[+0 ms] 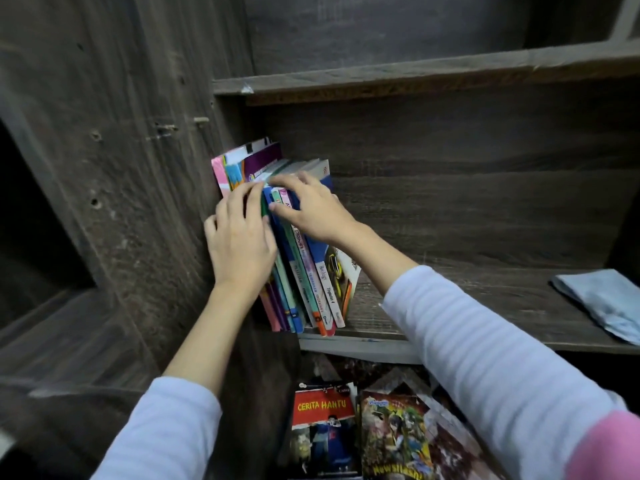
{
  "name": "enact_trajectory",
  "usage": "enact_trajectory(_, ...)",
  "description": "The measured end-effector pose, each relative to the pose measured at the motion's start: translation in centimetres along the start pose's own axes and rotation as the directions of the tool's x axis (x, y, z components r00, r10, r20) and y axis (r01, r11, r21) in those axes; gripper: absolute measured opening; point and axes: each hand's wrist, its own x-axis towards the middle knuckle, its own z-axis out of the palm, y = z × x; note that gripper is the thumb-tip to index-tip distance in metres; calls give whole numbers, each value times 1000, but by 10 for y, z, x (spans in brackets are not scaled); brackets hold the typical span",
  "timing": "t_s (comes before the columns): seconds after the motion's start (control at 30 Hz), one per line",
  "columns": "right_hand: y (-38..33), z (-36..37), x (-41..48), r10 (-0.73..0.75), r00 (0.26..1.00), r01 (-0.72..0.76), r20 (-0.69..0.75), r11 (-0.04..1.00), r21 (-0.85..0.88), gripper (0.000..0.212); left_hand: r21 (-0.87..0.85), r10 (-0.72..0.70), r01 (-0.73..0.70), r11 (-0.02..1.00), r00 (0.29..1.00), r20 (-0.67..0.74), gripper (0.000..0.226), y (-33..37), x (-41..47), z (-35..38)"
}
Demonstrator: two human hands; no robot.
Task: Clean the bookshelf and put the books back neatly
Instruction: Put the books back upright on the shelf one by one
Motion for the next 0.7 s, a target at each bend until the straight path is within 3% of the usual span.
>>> enact_trajectory(0.13, 5, -3, -6, -50, 998, 50, -48, 999, -1, 42, 36, -5, 4, 999, 1000, 30, 50, 1, 3, -2)
enact_trajectory(0.3, 17, -7, -23, -15, 977, 41, -212, 992, 118, 38, 140, -78, 62, 988, 990, 113, 46, 15, 14, -2)
enact_trajectory(0.43, 29, -15, -33, 57, 962, -2, -266, 979, 205, 36, 112, -125, 115, 987, 989, 80, 42, 24, 16, 2)
enact_trajectory(0.6, 30, -12, -37, 72, 968, -10, -242, 969, 248, 40, -78, -96, 96, 992, 995, 6, 37, 33, 12, 3)
enact_trajectory(0.7, 28, -6, -43, 105, 967, -32, -232, 954, 298, 50, -339, -26, 13, 941, 999, -35, 33, 39, 4, 5)
